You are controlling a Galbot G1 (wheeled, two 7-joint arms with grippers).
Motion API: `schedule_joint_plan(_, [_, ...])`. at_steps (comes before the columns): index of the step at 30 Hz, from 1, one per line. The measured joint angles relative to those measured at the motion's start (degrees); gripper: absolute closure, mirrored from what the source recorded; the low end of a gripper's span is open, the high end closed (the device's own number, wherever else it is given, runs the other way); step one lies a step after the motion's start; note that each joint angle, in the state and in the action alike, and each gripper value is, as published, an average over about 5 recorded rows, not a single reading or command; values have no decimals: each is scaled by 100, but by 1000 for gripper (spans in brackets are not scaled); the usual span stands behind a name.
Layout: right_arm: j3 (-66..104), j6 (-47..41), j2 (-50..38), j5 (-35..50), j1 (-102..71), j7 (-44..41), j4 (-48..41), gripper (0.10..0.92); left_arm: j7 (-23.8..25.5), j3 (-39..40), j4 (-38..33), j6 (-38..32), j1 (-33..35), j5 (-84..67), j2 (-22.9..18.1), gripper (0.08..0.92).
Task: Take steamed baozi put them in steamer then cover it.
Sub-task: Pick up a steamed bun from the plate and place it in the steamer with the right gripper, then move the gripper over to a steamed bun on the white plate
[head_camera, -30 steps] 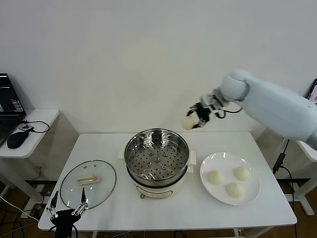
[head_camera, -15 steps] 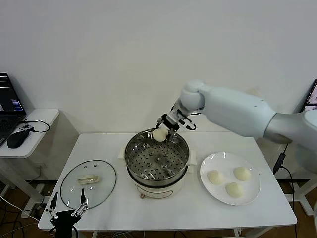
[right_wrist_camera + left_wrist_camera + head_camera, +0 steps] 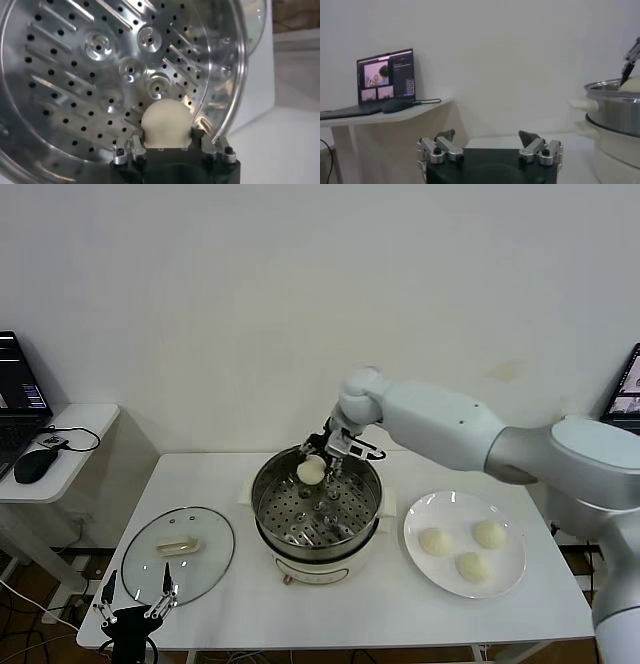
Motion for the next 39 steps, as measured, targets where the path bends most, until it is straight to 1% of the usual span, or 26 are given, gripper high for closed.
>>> schedule_joint_plan(4, [-1, 114, 50, -116, -18, 29, -79, 335, -1, -6, 17, -9, -11, -5, 2, 177])
schedule_joint_plan(5, [-11, 126, 50, -121, -14, 29, -83, 301, -1, -7, 17, -10, -13, -6, 0, 177])
schedule_joint_plan(8, [-62, 127, 21, -54, 28, 13, -60, 232, -2, -6, 17, -10, -12, -6, -10, 177])
schedule_joint_plan(11, [-135, 42, -56, 136, 139, -32, 47, 207, -2, -5, 17, -9, -4, -5, -13, 177])
schedule_joint_plan(14, [-235, -192, -191, 451, 324, -105, 265, 203, -1, -4, 8, -1, -2, -5, -8, 177])
schedule_joint_plan(17, [-363, -641, -412, 908, 582, -219, 624, 203, 3, -3, -22, 30, -7, -10, 6, 177])
schedule_joint_plan(23, [-662, -1892, -1105, 1844, 1206, -527, 1607, 203, 9, 21, -123, 163, -25, -46, 61, 177])
schedule_joint_plan(29, [-927, -3037, -1996, 2564, 1751, -744, 2583, 202, 29, 57, -254, 432, -16, -33, 134, 177])
schedule_joint_plan(34, [-1105, -3692, -2874, 2907, 1969, -788, 3270, 203, 37, 55, -323, 639, -5, 18, 203, 177])
schedule_joint_plan(39, [-1185, -4038, -3710, 2956, 1939, -783, 3715, 202, 37, 75, -332, 749, -20, 59, 232, 177])
